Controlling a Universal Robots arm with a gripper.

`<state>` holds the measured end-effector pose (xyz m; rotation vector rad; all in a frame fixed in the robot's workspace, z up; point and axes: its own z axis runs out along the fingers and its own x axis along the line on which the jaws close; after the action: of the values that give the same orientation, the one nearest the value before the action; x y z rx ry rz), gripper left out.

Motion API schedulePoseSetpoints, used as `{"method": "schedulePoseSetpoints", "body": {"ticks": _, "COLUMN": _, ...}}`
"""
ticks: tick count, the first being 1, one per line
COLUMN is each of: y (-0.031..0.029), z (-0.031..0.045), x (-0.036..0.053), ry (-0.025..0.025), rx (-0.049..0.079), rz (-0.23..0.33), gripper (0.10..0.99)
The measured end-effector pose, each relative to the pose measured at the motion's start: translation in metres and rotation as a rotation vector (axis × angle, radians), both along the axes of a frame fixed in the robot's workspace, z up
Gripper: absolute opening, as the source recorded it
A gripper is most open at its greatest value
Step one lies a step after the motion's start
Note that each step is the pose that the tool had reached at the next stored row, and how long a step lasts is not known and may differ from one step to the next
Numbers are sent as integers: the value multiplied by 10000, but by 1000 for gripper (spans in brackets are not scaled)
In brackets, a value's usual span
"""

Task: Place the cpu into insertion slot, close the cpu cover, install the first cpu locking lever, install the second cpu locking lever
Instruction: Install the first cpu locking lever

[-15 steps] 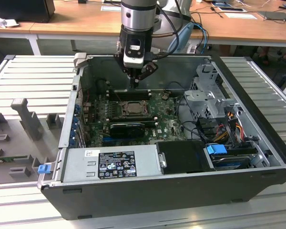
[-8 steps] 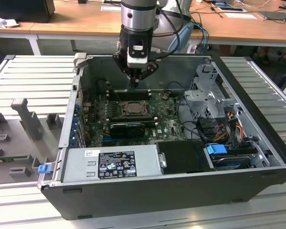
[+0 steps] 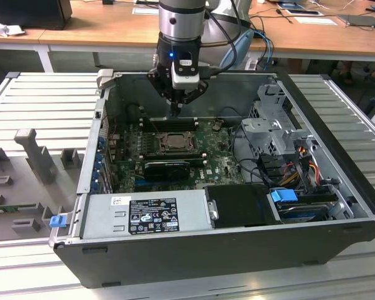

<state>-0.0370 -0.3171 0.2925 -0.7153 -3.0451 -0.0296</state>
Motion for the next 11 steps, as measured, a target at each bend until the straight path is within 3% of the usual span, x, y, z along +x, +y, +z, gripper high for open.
{"method": "schedulePoseSetpoints", "body": {"ticks": 4, "y": 0, "z": 0, "x": 0, "ry": 0, "rx": 0, "rz": 476, "gripper": 106}}
{"method": "schedulePoseSetpoints", "body": {"ticks": 11, "y": 0, "z": 0, "x": 0, "ry": 0, "rx": 0, "rz": 1855, "gripper": 106}}
